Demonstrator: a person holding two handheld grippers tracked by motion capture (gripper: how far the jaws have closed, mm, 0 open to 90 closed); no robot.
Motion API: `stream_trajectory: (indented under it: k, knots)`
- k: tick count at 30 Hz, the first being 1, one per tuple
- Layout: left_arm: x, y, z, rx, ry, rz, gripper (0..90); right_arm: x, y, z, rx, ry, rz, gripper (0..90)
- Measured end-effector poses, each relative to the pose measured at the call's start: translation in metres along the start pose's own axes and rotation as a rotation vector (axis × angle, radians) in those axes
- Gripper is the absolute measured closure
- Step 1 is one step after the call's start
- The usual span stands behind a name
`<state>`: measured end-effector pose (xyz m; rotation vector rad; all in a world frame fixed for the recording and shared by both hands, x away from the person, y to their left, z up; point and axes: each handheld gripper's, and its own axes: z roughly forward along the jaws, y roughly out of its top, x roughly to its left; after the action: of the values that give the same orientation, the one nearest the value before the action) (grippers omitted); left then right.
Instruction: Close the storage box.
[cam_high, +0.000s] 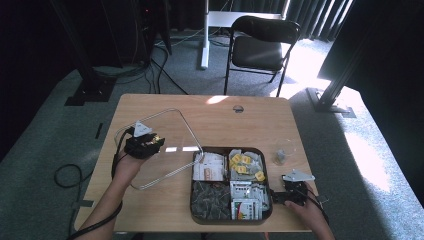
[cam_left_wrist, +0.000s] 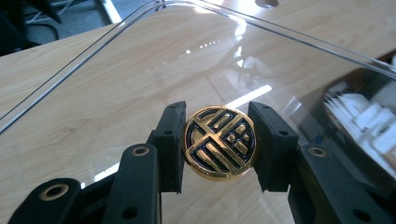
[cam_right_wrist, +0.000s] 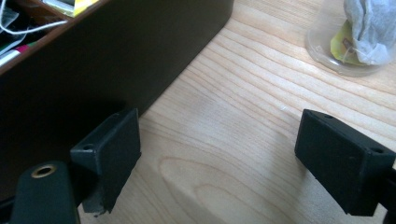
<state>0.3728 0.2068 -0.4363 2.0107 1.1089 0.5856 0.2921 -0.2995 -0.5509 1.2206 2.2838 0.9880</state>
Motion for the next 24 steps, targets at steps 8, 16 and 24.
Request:
stream_trajectory:
  k: [8, 16, 24]
  knots:
    - [-0.019, 0.01, 0.001, 0.02, -0.055, 0.045, 59.4, 0.0, 0.0, 0.0, -0.001, 0.0, 0.0, 13.6]
    - [-0.039, 0.022, 0.0, 0.014, -0.097, 0.091, 59.4, 0.0, 0.0, 0.0, 0.0, 0.001, 0.001, 13.6]
    - [-0.055, 0.027, 0.003, 0.033, -0.134, 0.141, 59.4, 0.0, 0.0, 0.0, 0.0, 0.0, 0.001, 13.6]
